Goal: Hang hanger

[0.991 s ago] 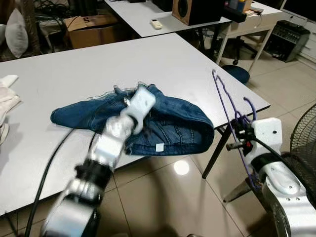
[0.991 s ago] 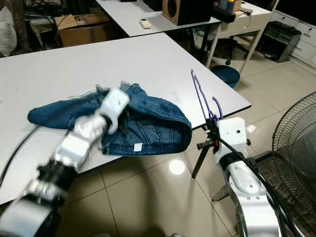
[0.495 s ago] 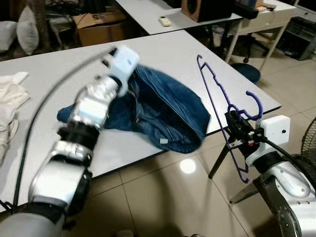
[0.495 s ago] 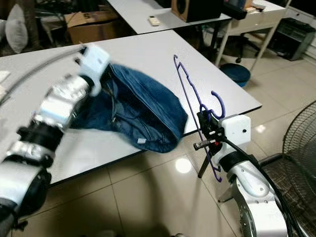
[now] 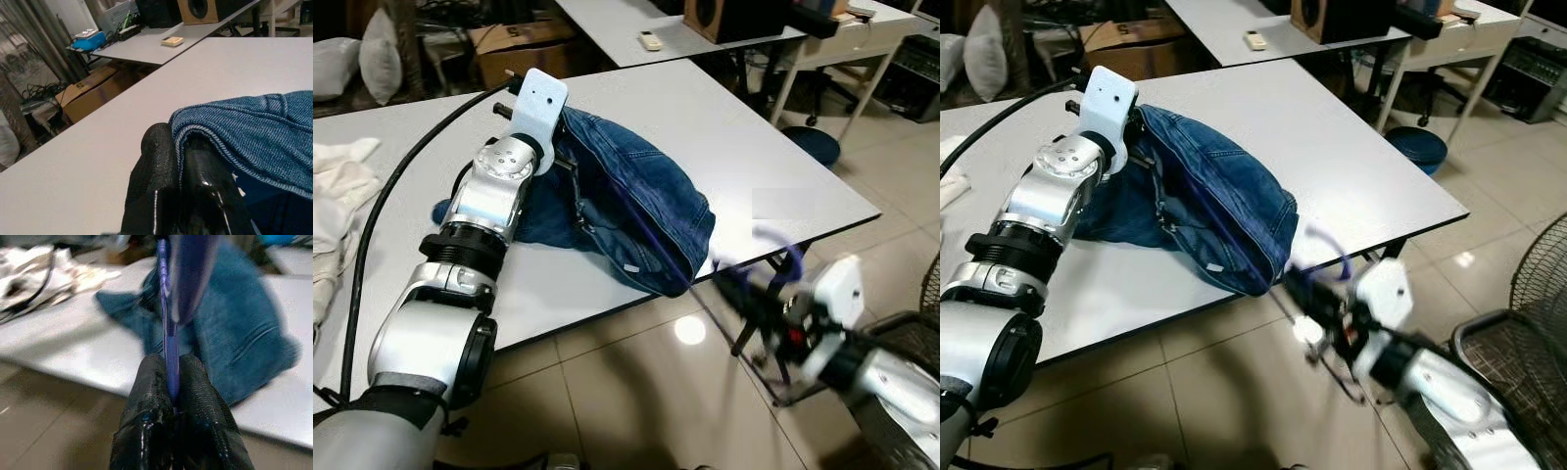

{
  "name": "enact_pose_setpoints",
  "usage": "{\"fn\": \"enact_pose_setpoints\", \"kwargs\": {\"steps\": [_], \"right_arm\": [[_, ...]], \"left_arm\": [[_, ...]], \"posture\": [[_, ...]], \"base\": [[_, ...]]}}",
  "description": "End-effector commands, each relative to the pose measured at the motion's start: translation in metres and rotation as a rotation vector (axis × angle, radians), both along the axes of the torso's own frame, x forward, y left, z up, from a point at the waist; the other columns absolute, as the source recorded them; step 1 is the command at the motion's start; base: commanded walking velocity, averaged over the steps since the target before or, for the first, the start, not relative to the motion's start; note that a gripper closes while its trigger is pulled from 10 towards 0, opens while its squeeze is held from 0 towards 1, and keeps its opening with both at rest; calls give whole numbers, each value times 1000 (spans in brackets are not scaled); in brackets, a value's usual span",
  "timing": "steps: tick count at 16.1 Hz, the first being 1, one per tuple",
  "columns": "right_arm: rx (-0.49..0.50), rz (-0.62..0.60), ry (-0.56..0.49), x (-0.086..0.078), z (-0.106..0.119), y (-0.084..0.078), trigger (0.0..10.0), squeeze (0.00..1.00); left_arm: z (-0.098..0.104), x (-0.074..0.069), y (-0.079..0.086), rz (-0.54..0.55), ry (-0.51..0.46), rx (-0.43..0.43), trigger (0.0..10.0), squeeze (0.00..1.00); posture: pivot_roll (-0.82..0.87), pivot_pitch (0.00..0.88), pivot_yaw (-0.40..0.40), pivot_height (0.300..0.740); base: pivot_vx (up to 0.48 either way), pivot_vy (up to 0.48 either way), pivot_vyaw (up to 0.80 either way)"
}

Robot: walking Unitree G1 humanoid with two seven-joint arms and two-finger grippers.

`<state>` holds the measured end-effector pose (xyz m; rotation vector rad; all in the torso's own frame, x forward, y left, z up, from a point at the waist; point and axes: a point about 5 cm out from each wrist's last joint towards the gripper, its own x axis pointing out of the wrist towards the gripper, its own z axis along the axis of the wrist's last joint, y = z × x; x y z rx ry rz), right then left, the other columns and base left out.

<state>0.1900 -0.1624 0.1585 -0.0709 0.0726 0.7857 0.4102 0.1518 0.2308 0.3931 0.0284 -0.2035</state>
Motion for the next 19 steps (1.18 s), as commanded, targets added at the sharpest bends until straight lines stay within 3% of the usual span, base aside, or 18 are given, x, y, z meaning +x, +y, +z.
{"fn": "enact_pose_setpoints", "kwargs": {"steps": [1, 3, 4, 5, 9, 13, 16, 19], "right_arm": [[4, 54, 20, -5, 3, 3, 10000, 0], [-107, 15, 136, -9, -18, -2, 10000, 0], [-146, -79, 181, 2, -30, -6, 10000, 0], [-136, -153, 205, 14, -37, -8, 10000, 0], [-59, -178, 253, 42, -43, 0, 10000, 0], [-61, -108, 305, 47, -49, 12, 10000, 0], [-108, -138, 470, 41, -74, 6, 10000, 0], [-94, -185, 478, 46, -76, 2, 10000, 0]], "left_arm": [[12, 2, -4, -9, -37, -4, 0, 0], [16, 0, -13, -83, -63, 0, 0, 0], [16, -4, -22, -152, -69, 8, 0, 0], [14, -9, -28, -204, -62, 21, 0, 0], [11, -20, -36, -278, -42, 54, 0, 0], [17, -23, -33, -262, -55, 57, 0, 0], [29, -22, -21, -210, -80, 45, 0, 0], [34, -23, -24, -224, -101, 36, 0, 0]], "posture": [[41, 0, 21, 740], [37, 0, 18, 740], [34, 0, 21, 740], [34, 0, 25, 740], [46, 0, 23, 740], [69, 0, 3, 740], [73, 0, -3, 740], [69, 0, 0, 740]], "base": [[0, 0, 0], [0, 0, 0], [0, 0, 0], [0, 0, 0], [0, 0, 0], [0, 0, 0], [0, 0, 0], [0, 0, 0]]}}
